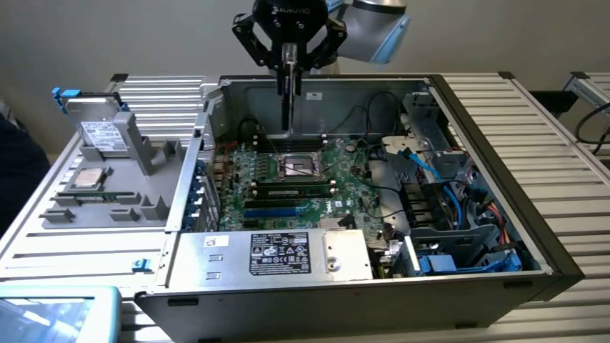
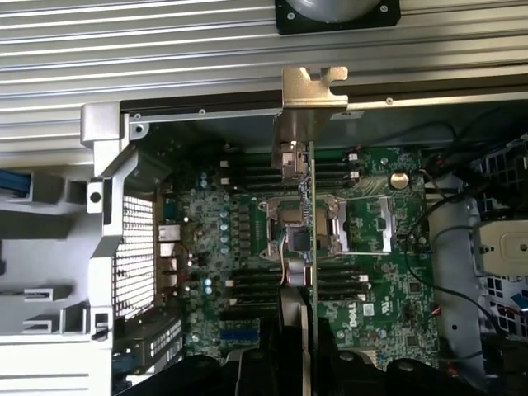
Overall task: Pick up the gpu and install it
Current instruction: 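Pick up the gpu and move the gpu toward the slot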
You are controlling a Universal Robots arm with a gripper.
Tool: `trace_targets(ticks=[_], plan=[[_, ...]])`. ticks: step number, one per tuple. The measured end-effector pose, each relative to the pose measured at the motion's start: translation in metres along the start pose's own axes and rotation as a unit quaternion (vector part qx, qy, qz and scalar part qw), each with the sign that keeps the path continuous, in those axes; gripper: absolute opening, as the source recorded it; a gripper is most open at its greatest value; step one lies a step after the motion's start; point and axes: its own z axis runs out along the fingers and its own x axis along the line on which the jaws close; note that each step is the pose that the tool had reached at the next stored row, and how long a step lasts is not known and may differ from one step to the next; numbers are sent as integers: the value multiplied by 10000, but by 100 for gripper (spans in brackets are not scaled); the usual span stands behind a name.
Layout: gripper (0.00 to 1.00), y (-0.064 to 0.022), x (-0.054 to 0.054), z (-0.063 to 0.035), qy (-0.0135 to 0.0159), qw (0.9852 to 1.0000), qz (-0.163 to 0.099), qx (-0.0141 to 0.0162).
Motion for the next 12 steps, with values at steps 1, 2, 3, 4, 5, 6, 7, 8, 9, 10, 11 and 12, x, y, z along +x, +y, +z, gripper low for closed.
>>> trace_targets(ticks=[1, 2, 3, 4, 5, 6, 7, 8, 9, 10, 11, 12], plan=[[28, 2, -45, 7, 0, 10000, -1, 0], [28, 4, -87, 12, 0, 10000, -2, 0], [28, 6, -127, 18, 1, 10000, -7, 0], [28, 8, -163, 23, 2, 10000, -14, 0], [28, 9, -191, 28, 2, 10000, -23, 0], [28, 10, -217, 34, 4, 10000, -38, 0], [28, 11, -236, 39, 6, 10000, -58, 1], [28, 12, -256, 43, 8, 10000, -80, 2], [28, 13, -276, 49, 10, 9999, -102, 3], [28, 14, -296, 54, 12, 9999, -123, 4], [28, 15, -315, 59, 14, 9999, -144, 4], [28, 16, -335, 64, 16, 9999, -164, 5]])
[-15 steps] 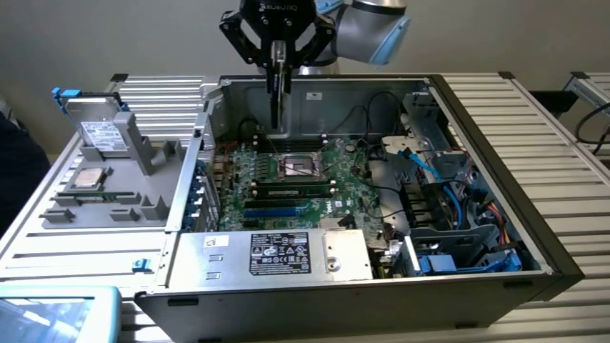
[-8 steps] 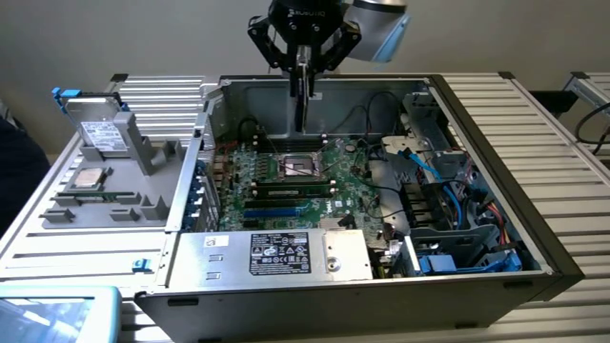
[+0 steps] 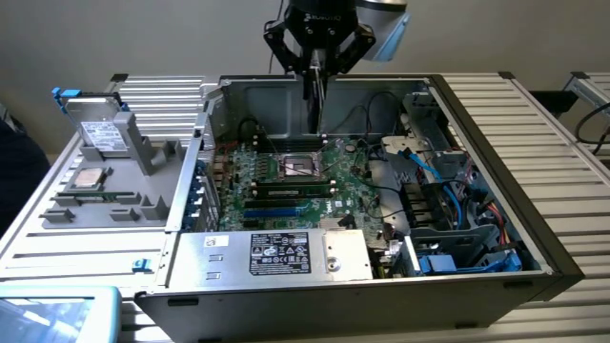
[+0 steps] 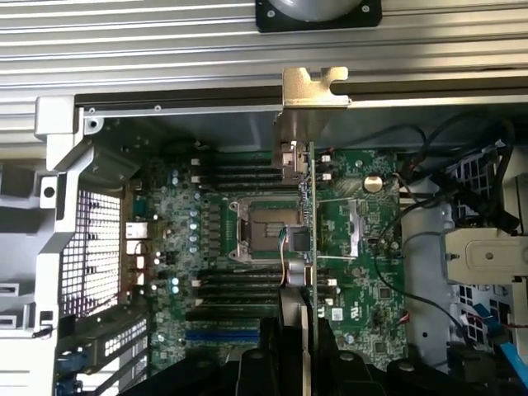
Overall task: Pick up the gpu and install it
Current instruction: 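Pick up the gpu and move the gpu toward the slot, then insert the gpu into the slot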
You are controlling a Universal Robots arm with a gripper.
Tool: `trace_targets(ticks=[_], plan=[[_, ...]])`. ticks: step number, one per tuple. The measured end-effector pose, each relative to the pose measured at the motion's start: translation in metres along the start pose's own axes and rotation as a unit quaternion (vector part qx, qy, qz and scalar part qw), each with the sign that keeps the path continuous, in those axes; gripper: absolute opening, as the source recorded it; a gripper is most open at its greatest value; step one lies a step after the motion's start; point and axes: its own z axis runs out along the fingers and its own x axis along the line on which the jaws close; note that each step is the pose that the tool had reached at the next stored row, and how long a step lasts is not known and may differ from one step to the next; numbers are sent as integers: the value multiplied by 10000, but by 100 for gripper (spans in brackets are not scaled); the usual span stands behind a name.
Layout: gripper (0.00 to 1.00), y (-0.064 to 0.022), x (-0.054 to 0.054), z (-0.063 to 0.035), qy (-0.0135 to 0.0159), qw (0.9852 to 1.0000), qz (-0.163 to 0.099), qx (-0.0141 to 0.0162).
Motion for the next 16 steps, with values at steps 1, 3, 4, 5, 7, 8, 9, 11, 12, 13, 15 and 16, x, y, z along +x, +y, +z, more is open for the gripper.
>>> trace_targets(ticks=[1, 3, 4, 5, 7, 8, 9, 11, 12, 13, 15, 16], plan=[[28, 0, -22, 4, 2, 10000, -20, 1], [28, 2, -72, 15, 5, 10000, -54, 2], [28, 2, -102, 20, 7, 10000, -69, 2], [28, 3, -133, 25, 8, 10000, -84, 3], [28, 5, -193, 36, 11, 9999, -112, 3], [28, 5, -218, 38, 12, 9999, -129, 3], [28, 6, -230, 38, 14, 9999, -143, 5], [28, 5, -231, 37, 15, 9999, -155, 6], [28, 6, -231, 38, 15, 9999, -155, 5], [28, 6, -231, 38, 15, 9999, -156, 5], [28, 6, -233, 38, 22, 9997, -226, 6], [28, 6, -233, 38, 32, 9995, -314, 5]])
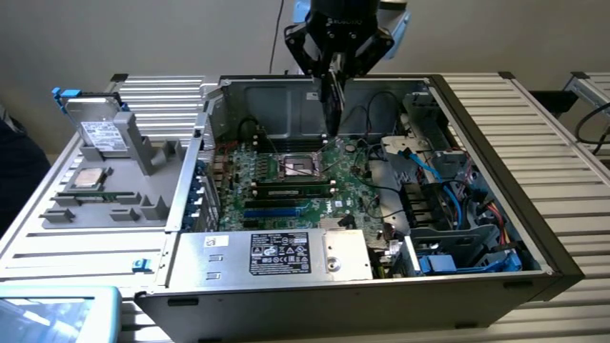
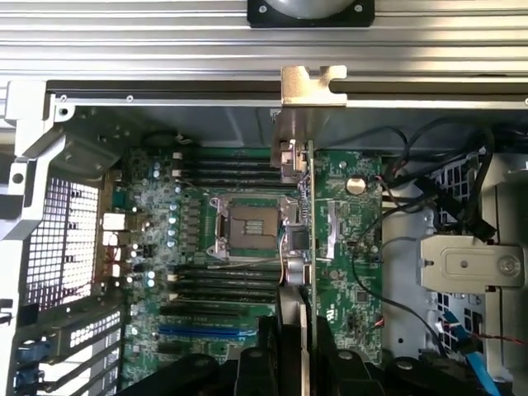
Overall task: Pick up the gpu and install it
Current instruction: 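Insert the gpu into the slot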
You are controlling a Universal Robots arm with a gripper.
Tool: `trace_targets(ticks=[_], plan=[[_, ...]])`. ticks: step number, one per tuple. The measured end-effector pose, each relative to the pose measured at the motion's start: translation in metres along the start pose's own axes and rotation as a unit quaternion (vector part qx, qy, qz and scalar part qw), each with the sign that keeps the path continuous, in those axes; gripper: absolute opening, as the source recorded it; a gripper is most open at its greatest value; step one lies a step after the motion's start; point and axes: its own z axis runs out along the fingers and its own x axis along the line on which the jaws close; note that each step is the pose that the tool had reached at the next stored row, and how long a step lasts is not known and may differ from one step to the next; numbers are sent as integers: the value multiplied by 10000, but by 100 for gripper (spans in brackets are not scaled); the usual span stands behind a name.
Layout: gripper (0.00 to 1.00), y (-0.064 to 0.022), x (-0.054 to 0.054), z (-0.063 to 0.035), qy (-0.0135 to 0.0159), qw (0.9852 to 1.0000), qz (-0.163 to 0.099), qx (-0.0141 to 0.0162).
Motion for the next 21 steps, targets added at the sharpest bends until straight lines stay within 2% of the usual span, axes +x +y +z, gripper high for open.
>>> trace_targets(ticks=[3, 6, 11, 14, 16, 21], plan=[[28, 0, 0, 0, 27, 9996, -271, -1], [28, 0, 0, 0, 54, 9985, -540, 6], [28, 0, 0, 2, 99, 9950, -993, 19], [28, 0, 0, 5, 126, 9920, -1260, 27], [28, -1, 0, 5, 144, 9894, -1445, 33], [28, -1, 0, 9, 188, 9818, -1888, 47]])
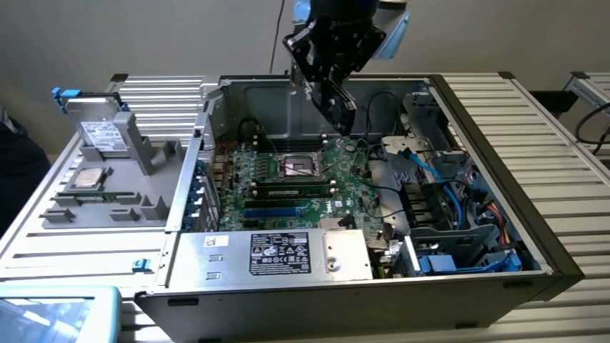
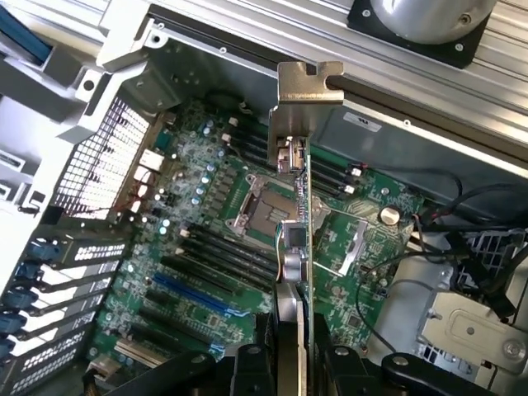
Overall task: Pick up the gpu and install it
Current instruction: 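Insert the gpu into the slot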
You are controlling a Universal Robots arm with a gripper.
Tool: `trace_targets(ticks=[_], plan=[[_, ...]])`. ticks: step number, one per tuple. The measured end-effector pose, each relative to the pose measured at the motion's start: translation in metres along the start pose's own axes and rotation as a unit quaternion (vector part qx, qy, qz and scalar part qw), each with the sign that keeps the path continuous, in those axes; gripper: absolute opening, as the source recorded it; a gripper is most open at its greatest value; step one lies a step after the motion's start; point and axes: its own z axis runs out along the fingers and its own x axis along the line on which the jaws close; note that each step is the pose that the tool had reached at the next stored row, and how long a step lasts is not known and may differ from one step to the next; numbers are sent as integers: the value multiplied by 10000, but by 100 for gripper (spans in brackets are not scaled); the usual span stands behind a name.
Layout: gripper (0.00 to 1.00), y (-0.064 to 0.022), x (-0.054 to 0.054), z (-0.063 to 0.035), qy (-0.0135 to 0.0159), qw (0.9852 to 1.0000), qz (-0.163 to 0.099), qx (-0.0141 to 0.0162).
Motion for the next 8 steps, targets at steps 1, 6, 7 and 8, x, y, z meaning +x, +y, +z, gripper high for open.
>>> trace_targets(ticks=[1, 6, 7, 8], plan=[[28, 0, 0, 1, 9, 10000, -90, 3], [28, -1, 0, 8, 55, 9985, -540, 17], [28, -1, 0, 9, 64, 9980, -628, 20], [28, -1, 0, 10, 73, 9974, -721, 22]])
